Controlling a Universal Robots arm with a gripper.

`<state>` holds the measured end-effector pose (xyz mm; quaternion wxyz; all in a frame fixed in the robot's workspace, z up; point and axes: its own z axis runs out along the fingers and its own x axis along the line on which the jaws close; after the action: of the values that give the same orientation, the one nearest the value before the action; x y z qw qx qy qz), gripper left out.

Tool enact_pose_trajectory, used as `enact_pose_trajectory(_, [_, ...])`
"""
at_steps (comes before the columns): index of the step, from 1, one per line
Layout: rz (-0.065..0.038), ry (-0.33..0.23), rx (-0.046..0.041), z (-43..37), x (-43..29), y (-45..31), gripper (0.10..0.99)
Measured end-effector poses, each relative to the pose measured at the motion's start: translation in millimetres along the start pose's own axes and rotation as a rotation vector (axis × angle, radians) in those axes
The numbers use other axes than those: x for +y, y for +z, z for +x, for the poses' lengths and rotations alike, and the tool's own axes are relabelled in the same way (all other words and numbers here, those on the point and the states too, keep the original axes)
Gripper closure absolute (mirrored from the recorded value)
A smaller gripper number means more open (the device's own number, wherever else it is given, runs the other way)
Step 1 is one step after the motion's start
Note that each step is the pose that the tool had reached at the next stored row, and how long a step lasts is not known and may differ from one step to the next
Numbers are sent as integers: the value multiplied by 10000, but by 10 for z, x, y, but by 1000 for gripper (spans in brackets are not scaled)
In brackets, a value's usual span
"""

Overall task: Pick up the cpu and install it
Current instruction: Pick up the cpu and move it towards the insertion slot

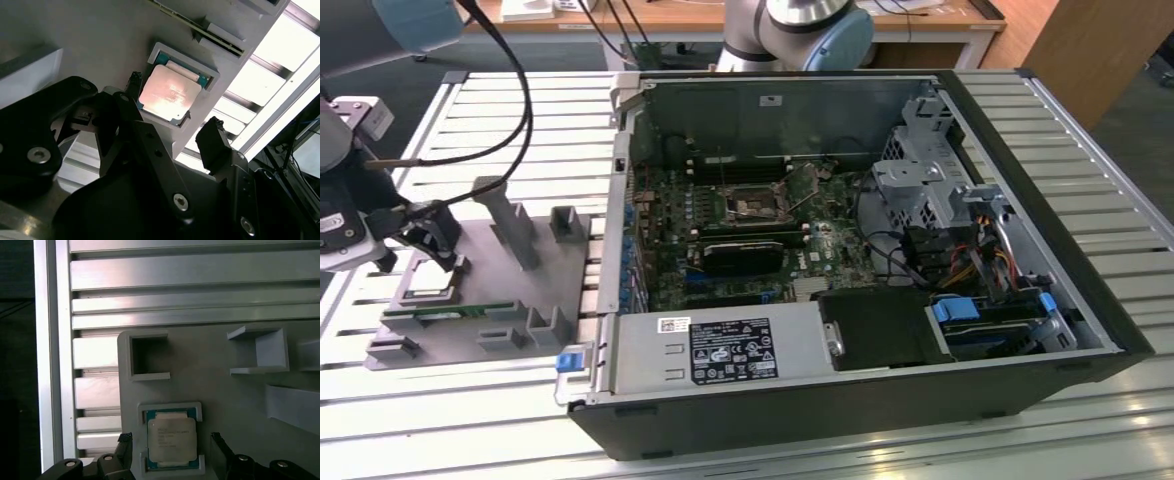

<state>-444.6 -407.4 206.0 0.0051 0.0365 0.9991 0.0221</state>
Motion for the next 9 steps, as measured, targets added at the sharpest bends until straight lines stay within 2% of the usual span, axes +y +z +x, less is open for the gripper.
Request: enact_pose_trajectory(9, [-6, -168, 7, -7, -5, 130, 369])
